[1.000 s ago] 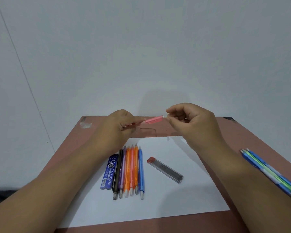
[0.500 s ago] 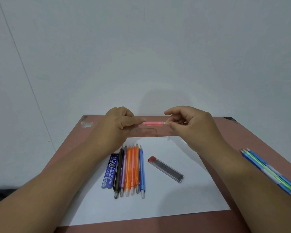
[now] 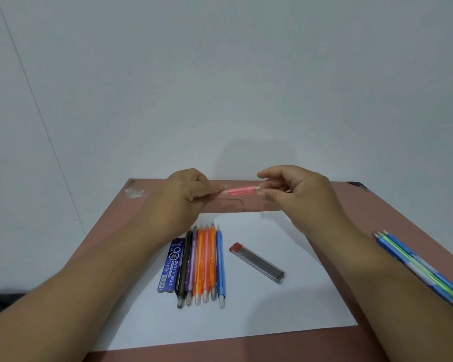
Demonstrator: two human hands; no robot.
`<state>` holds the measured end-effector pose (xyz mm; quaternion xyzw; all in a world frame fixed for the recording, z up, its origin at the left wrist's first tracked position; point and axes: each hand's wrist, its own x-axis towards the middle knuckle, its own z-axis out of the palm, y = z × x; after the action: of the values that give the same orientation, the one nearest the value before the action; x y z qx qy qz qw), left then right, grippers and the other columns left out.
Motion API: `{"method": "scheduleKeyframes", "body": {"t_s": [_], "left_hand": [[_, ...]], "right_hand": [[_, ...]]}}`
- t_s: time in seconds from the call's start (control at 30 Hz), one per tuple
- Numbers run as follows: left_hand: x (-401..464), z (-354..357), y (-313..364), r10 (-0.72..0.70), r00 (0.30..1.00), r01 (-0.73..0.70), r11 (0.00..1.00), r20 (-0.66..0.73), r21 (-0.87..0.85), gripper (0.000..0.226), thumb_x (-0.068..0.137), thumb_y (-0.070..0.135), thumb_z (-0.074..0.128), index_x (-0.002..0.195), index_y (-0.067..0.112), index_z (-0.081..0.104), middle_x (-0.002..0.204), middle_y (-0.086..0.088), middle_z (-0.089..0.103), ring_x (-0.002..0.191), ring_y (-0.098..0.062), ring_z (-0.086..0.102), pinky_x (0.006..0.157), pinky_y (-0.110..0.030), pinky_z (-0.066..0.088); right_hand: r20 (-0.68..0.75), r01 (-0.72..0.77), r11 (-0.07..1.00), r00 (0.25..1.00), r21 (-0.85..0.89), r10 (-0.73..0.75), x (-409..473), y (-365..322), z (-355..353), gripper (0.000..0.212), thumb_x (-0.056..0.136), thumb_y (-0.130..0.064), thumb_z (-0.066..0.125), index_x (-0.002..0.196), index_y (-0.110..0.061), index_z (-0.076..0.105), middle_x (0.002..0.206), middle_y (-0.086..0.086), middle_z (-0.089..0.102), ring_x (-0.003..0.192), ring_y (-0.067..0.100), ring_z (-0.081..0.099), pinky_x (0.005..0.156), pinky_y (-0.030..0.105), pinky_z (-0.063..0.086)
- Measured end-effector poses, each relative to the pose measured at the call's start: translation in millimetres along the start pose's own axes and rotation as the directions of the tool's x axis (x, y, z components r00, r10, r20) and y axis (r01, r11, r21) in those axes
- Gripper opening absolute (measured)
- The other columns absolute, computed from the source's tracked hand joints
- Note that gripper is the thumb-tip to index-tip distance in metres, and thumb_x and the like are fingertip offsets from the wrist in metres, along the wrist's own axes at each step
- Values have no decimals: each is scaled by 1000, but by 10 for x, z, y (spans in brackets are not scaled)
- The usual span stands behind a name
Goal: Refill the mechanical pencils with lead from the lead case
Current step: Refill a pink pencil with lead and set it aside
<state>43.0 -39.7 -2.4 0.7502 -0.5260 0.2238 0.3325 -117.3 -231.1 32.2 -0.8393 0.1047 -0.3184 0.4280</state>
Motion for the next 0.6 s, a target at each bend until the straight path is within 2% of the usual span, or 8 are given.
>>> {"method": "scheduleKeyframes", "body": {"t_s": [0.07,0.2,0.27,0.33,0.4,0.47,0.53,0.6], "left_hand": [[-6,3,-10,-35,999,35,999,3,-11,31,92,8,68,117,25,74,86,10,56,82,3,51,68,-10,34],[-18,-4,-50,-106,993,108,994,47,-32,31,94,12,66,119,28,73,88,12,56,87,2,51,70,-12,36],[-20,0,-48,-106,993,108,993,49,-36,29,94,13,66,119,26,74,88,10,57,87,3,51,71,-11,37],[-16,3,-37,-106,993,109,993,48,-51,28,94,13,67,118,25,74,87,10,57,86,7,51,70,-5,35],[-10,9,-45,-109,993,112,992,48,-54,27,94,14,68,117,26,75,85,12,55,85,7,51,69,-5,34],[-4,19,-68,-107,993,109,993,49,-48,26,94,16,69,117,28,75,84,16,54,84,5,52,69,-13,37],[-4,20,-78,-107,993,110,993,52,-44,27,94,16,69,117,28,75,84,18,54,84,4,52,69,-13,37],[-8,17,-80,-99,994,101,994,49,-48,28,94,13,68,118,26,74,84,19,53,83,5,52,68,-11,35]], "right_hand": [[16,-49,997,999,-62,50,47,79,-8,28,88,-10,76,105,-33,75,88,-14,74,83,-6,66,73,4,47],[177,-97,918,968,-384,176,72,294,36,22,91,-18,74,108,-32,76,92,-21,67,81,-12,59,66,3,40],[213,-80,910,961,-407,179,71,339,63,19,92,-18,73,107,-29,78,93,-20,67,83,-9,60,69,5,41],[206,-83,910,962,-405,180,82,341,70,12,92,-18,73,97,-27,79,91,-18,70,83,-5,63,69,10,45],[193,-98,903,962,-419,194,100,338,64,9,91,-19,74,89,-27,79,88,-16,72,81,-2,65,66,10,46],[155,-150,917,963,-369,219,106,329,57,11,89,-19,74,85,-28,78,83,-14,73,73,-4,64,59,5,44],[83,-225,959,967,-170,242,103,291,47,11,87,-15,76,84,-25,78,75,-6,74,60,-2,61,59,6,46],[44,-269,958,963,103,266,95,215,38,8,85,-10,80,86,-18,80,75,5,75,61,7,63,72,20,58]]}}
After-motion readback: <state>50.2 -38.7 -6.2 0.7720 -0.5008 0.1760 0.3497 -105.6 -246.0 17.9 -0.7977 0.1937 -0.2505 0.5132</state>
